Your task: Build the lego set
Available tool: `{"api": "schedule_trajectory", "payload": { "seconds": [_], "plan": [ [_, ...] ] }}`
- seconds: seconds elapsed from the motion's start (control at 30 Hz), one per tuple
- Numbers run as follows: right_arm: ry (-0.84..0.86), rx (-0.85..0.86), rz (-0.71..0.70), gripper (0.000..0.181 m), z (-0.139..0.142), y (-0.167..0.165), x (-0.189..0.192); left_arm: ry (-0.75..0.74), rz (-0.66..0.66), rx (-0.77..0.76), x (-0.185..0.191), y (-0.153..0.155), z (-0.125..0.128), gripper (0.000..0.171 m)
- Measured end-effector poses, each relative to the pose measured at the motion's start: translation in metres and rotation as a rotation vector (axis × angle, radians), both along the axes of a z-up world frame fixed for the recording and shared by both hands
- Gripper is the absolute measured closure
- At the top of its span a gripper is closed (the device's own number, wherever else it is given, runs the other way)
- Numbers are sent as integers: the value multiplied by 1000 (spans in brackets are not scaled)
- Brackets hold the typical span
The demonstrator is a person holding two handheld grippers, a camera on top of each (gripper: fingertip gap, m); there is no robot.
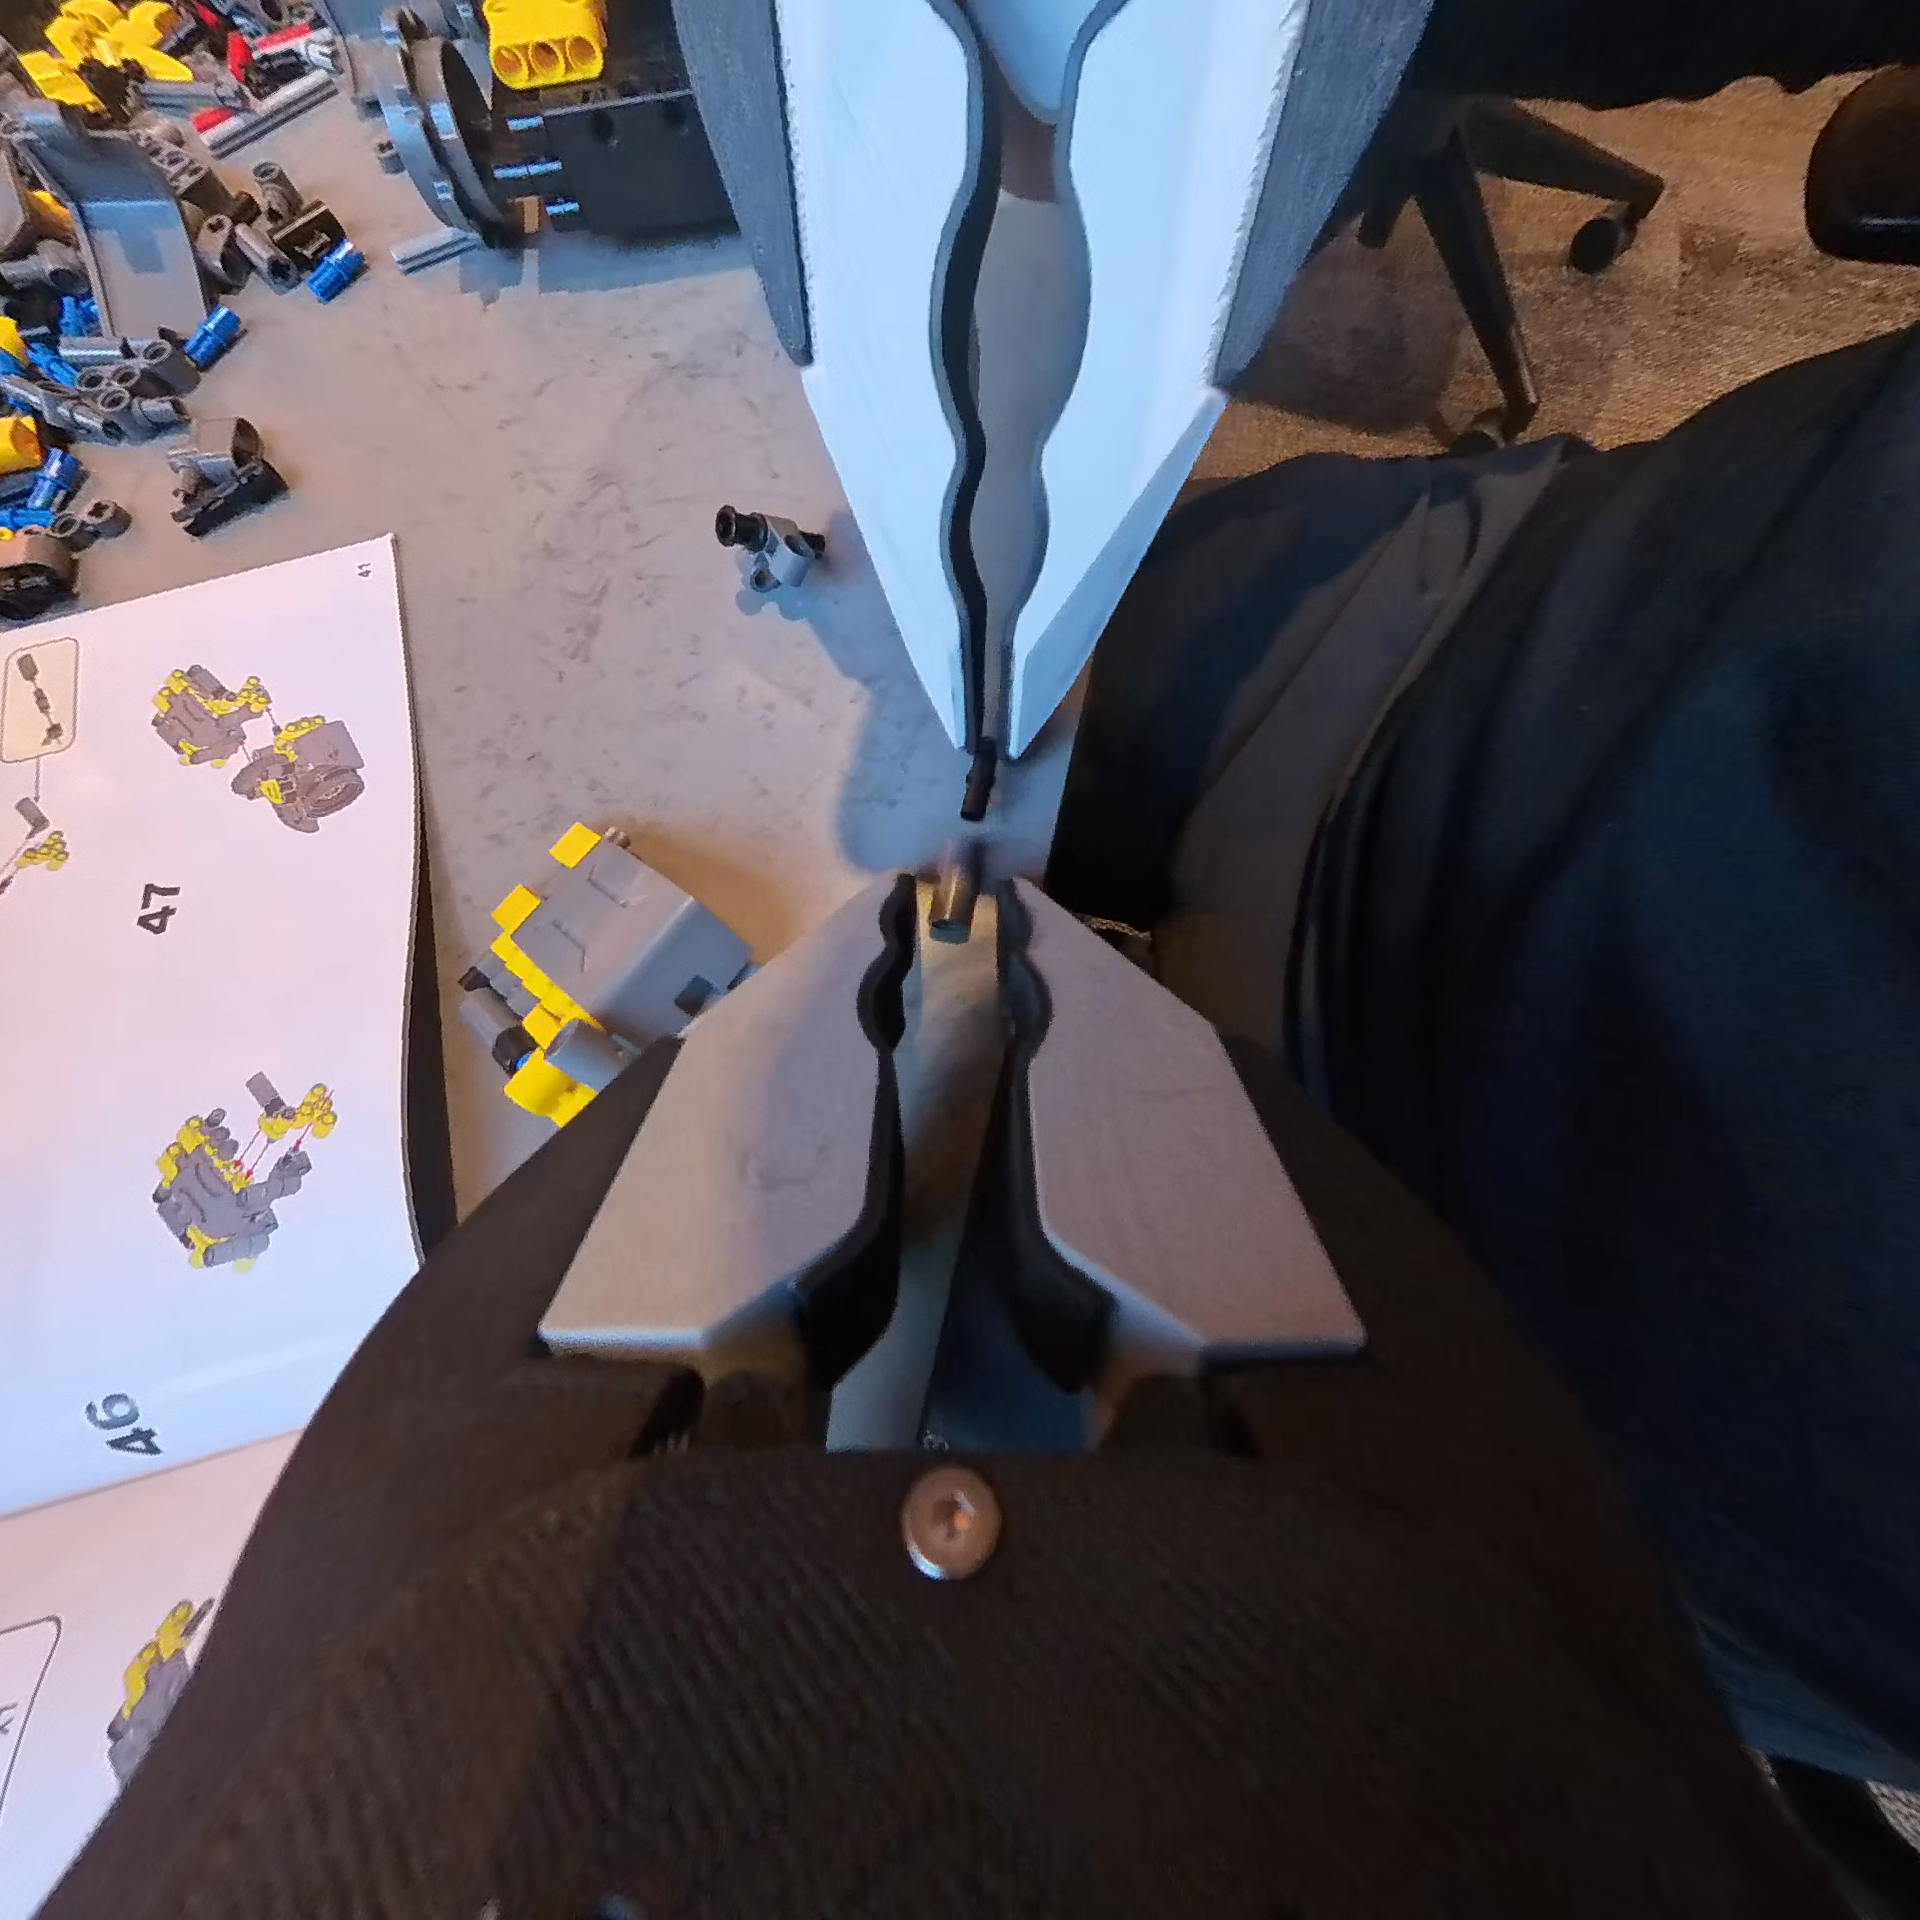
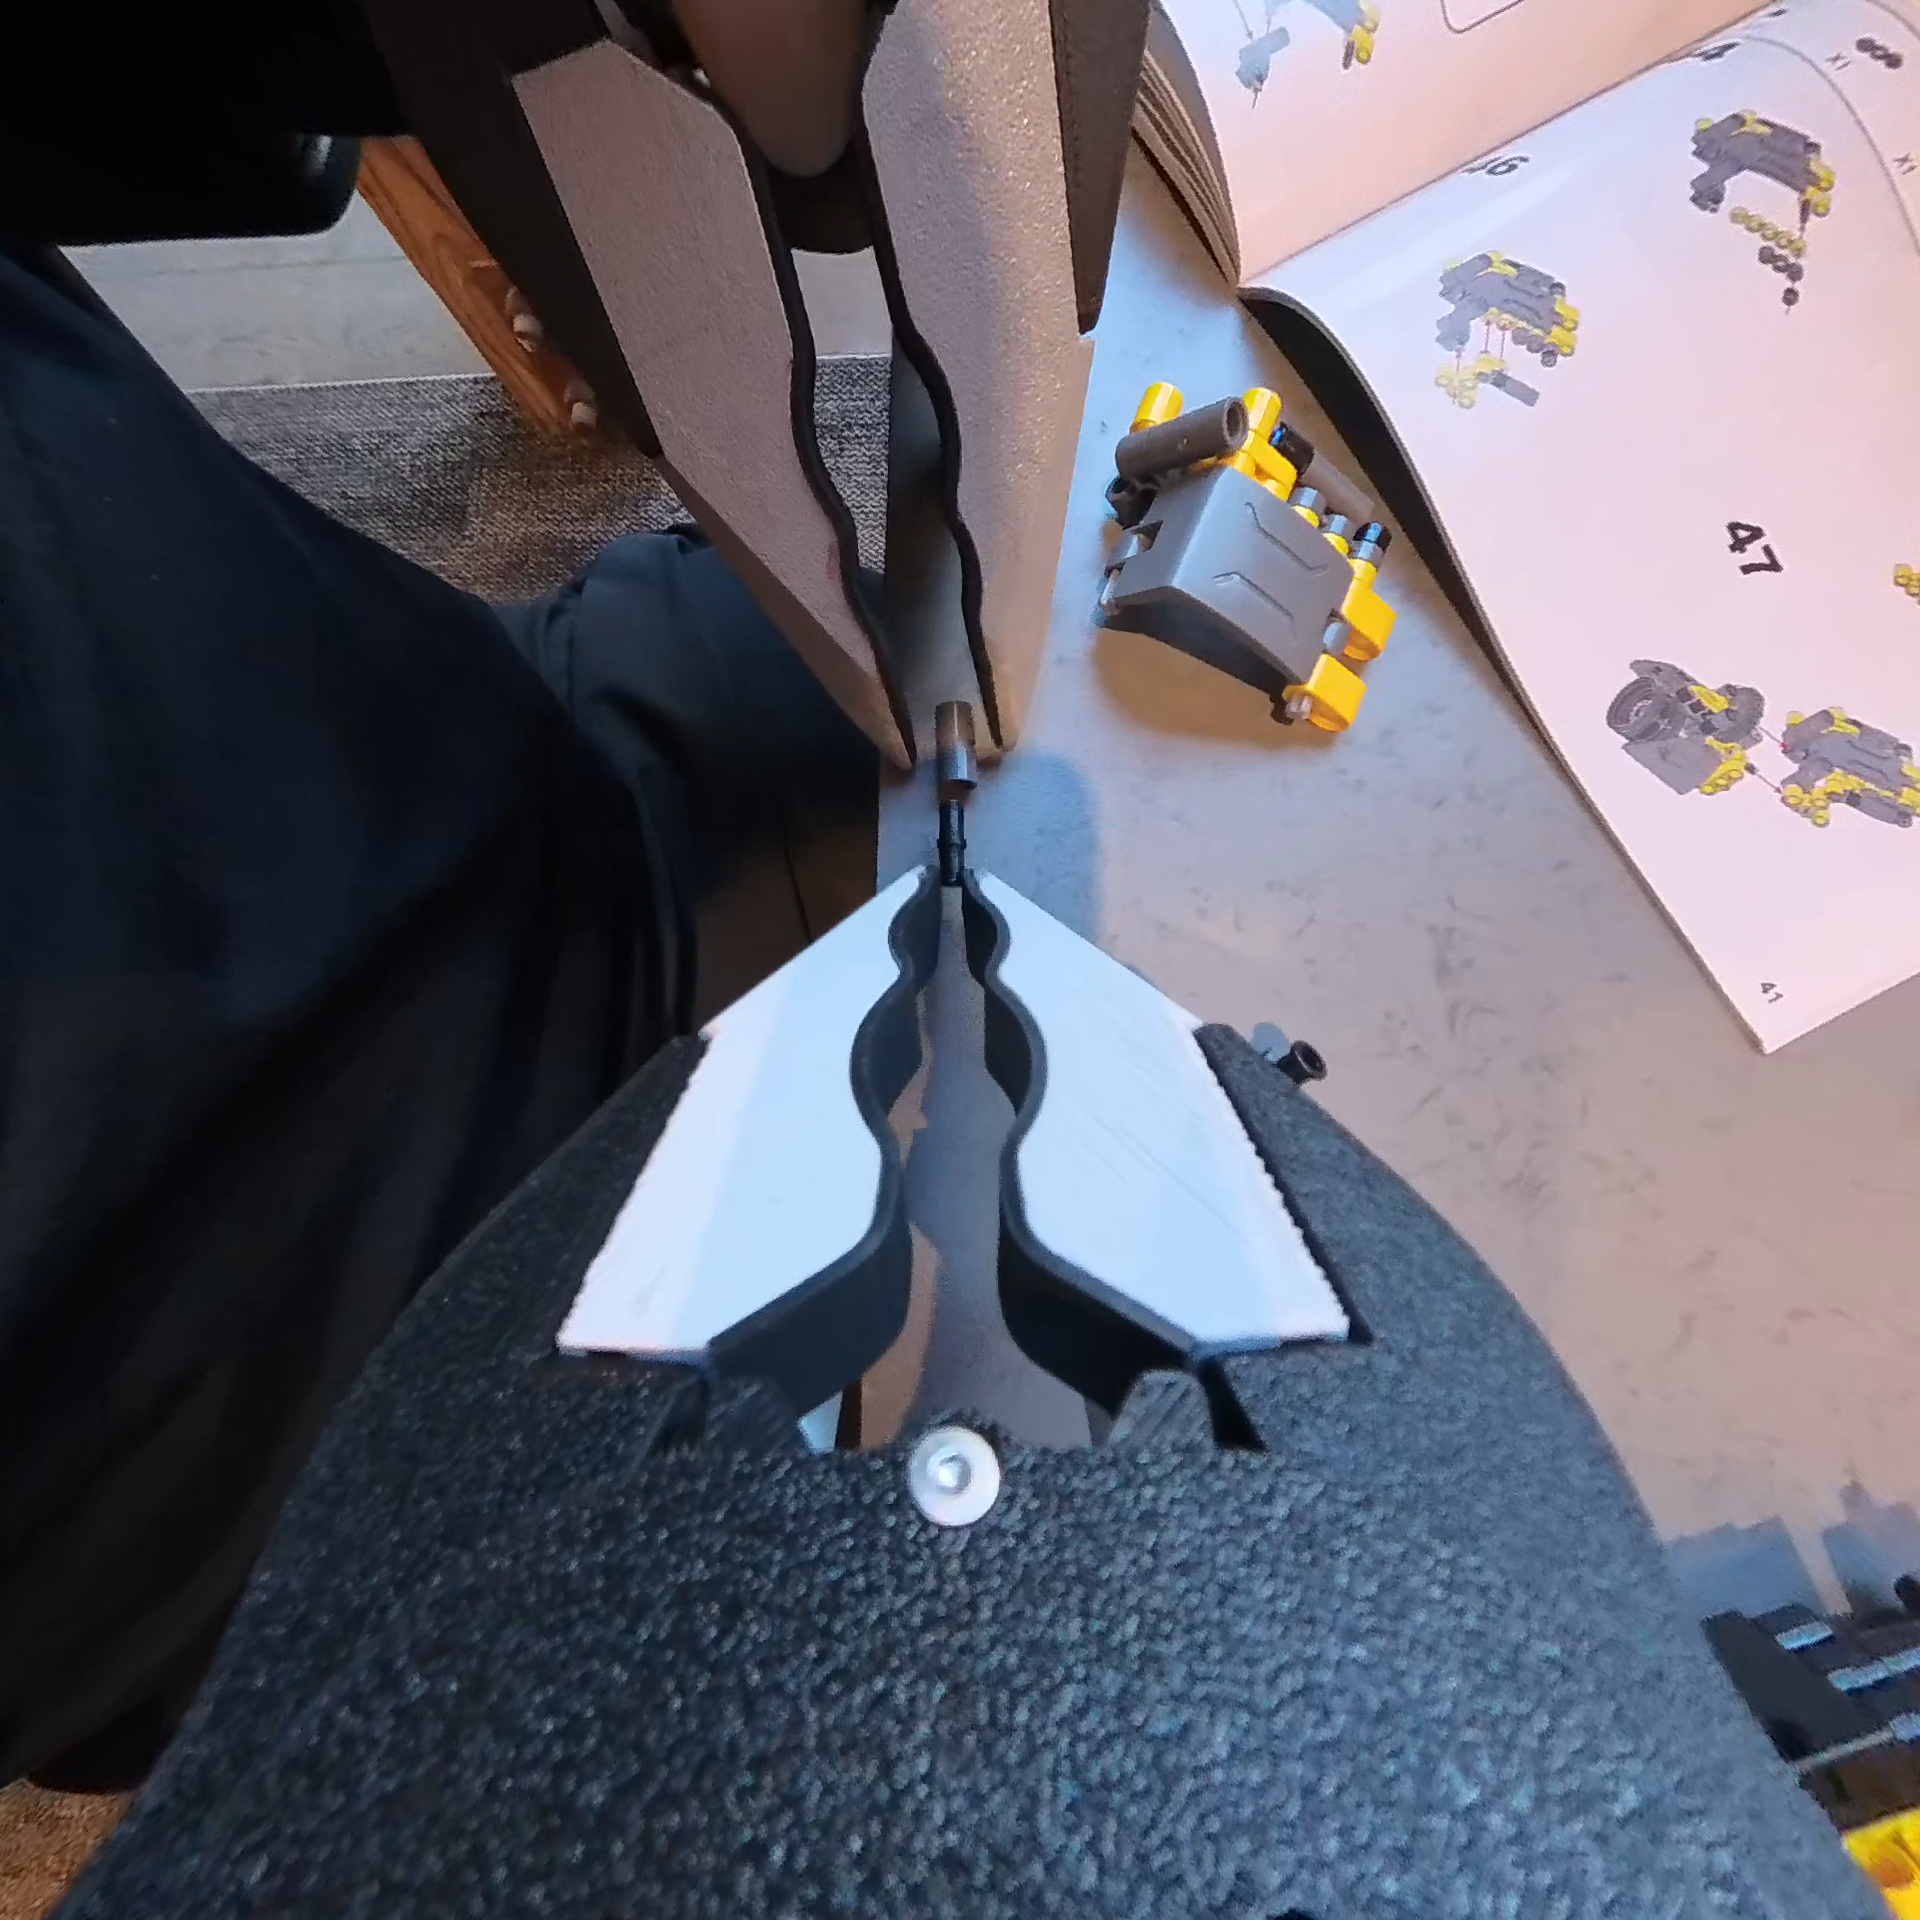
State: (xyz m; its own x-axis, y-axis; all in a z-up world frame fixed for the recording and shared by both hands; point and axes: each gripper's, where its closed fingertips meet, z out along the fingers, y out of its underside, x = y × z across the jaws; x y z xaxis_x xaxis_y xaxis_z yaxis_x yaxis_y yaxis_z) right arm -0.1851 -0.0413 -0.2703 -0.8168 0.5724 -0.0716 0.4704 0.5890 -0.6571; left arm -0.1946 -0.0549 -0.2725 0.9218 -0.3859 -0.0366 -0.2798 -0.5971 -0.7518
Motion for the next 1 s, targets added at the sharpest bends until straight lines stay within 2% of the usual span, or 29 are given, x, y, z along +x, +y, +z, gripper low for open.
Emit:
{"api": "schedule_trajectory", "payload": {
  "seconds": [0.33, 0.5, 0.67, 1.0],
  "plan": [
    [18, 0, 1, 178, 5, 0, -1, 23, 6, 16, -2, 0, 6, 156],
    [27, -15, 13, 178, 11, -6, 0, 30, -21, 61, 6, 3, 16, 162],
    [27, -21, 24, 178, 13, -9, 1, 52, -35, 69, 9, 4, 15, 168],
    [28, -26, 28, 178, 13, -11, 1, 46, -46, 72, 11, 4, 13, 168]
  ]
}}
